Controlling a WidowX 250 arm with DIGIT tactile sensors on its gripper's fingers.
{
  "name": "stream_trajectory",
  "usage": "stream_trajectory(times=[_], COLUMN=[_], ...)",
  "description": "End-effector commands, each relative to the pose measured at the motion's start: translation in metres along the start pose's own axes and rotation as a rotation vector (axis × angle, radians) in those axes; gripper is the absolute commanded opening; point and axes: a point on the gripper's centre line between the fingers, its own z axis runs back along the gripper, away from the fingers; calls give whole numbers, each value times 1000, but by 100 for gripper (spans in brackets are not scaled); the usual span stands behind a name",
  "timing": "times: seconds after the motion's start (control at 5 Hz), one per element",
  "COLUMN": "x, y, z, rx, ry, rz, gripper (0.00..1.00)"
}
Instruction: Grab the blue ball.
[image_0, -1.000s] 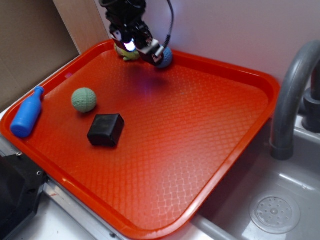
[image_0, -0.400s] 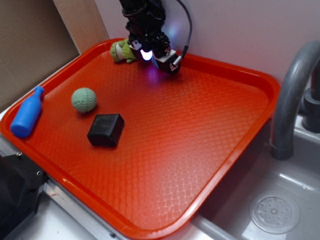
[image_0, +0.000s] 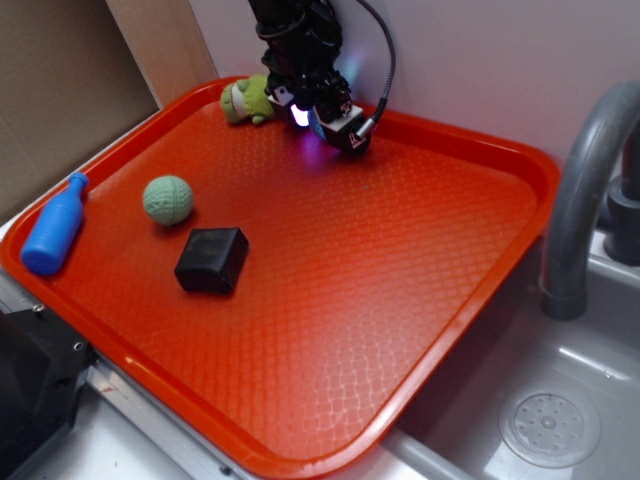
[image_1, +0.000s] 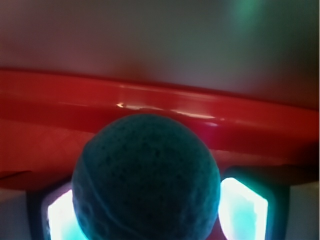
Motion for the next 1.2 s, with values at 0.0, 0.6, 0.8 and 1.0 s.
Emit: stream_trajectory(times=[0.0,0.6,0.8,1.0], x=[26,-18,-51,-73], y=[3,-16,-21,-29], z=[20,65,106,157], rx=[-5,-62,-131,-68], ry=[-95,-64,-22,32], rz=[11,-50,-75,-38], gripper=[0,0,0,0])
